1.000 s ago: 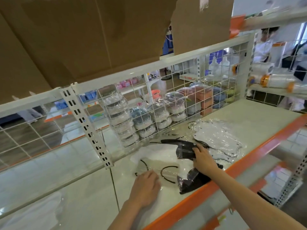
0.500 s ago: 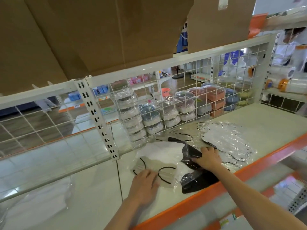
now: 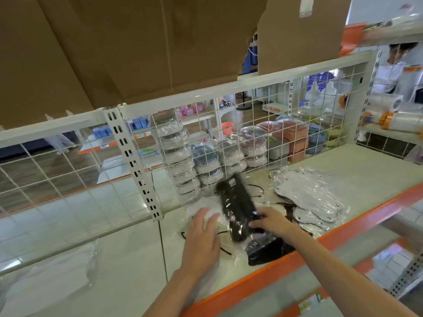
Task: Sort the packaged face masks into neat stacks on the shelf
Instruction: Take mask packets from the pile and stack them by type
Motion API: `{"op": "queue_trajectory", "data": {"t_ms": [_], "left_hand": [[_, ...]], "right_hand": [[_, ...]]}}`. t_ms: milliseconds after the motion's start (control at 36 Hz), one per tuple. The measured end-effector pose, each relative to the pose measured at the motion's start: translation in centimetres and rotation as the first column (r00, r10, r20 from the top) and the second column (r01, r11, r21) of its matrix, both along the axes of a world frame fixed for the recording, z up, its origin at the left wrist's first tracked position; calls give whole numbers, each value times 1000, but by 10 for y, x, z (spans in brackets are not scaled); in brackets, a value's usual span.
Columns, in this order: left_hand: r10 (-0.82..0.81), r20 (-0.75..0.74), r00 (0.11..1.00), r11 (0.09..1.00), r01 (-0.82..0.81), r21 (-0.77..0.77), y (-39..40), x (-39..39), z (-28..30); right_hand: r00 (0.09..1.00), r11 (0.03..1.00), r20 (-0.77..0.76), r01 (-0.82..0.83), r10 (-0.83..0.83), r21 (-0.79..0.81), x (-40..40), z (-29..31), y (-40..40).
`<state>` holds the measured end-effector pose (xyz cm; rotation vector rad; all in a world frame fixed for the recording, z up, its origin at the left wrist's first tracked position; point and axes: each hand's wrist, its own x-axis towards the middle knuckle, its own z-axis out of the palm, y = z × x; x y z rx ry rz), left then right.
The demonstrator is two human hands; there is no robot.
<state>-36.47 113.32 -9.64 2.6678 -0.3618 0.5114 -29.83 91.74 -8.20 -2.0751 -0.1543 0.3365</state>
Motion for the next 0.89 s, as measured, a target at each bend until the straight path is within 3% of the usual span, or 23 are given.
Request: {"op": "queue_trajectory", "data": {"t_ms": [83, 167, 222, 306, 361, 444, 528, 611, 722, 889], "left_hand": [[-68, 168, 984, 990, 45, 132, -8, 7, 11], [-95, -28, 995, 929, 99, 358, -16, 7, 31], [-51, -179, 983, 924, 114, 366, -18, 6, 36], [-54, -282, 958, 984, 99, 149, -13, 5, 35], [-18, -327, 945, 1000, 11, -23, -7, 6, 31], [49, -418, 907, 954, -166, -248, 1, 11, 26], [-22, -566, 824, 793, -330, -512, 7, 16, 24], [-112, -610, 785, 597, -437, -672, 9, 15, 24], [-192, -618, 762, 358, -532, -768, 11, 17, 25], [-272, -588, 762, 195, -555, -809, 14, 15, 25]], "right_hand": [[963, 941, 30, -254, 267, -225, -4, 8, 8], [931, 920, 38, -351, 362, -174, -8, 16, 14], [952, 952, 38, -302, 305, -57, -10, 18, 13], [995, 997, 71, -66, 69, -42, -6, 13, 0], [992, 958, 116, 77, -46, -276, 0, 6, -17], [985, 753, 124, 174, -123, -634, 1, -1, -43], [981, 662, 117, 192, -156, -725, -1, -7, -59], [991, 627, 76, 130, -112, -768, -4, -8, -58], [997, 644, 28, 68, -72, -762, -3, -10, -50], [997, 686, -23, 32, -70, -727, 4, -6, -51]]}}
